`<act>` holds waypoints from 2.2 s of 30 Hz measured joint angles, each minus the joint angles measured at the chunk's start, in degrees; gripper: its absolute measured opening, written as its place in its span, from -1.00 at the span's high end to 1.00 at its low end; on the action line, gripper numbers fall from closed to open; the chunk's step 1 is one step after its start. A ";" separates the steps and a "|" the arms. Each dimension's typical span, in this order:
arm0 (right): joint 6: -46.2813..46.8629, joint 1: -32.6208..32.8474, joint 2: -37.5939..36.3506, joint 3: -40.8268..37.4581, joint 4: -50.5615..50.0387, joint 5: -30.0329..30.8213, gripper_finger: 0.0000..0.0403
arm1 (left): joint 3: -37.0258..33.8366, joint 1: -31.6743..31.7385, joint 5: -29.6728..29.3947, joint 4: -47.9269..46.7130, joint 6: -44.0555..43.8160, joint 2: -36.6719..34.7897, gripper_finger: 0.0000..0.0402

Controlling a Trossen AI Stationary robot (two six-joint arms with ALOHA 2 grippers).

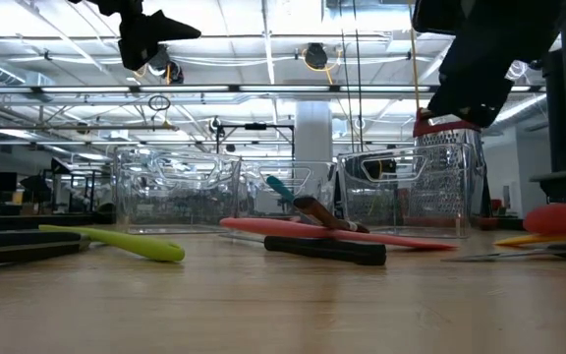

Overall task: Pick & Place Kitchen Items
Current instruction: Put the green serving spoon in the left bin

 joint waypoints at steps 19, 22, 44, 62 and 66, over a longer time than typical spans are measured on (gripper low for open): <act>-7.63 -0.75 0.00 0.00 1.37 -0.20 0.23 | 0.17 -9.56 -2.05 -0.16 -60.21 15.00 -0.14; -11.60 -0.78 0.00 0.00 1.36 -0.21 0.23 | 2.69 -10.98 -2.30 -1.75 -64.56 17.90 -0.14; -31.02 -0.72 -18.73 0.02 -16.17 -1.30 0.23 | 25.53 -14.55 -0.29 -37.28 -95.05 37.22 -0.14; -39.34 -0.72 -29.82 0.00 -27.60 -1.44 0.23 | 25.56 -12.37 1.52 -33.55 -106.56 45.29 -0.14; -39.63 -0.72 -31.46 0.01 -30.00 -1.46 0.23 | 25.57 -12.46 4.66 -33.03 -108.15 47.23 -0.14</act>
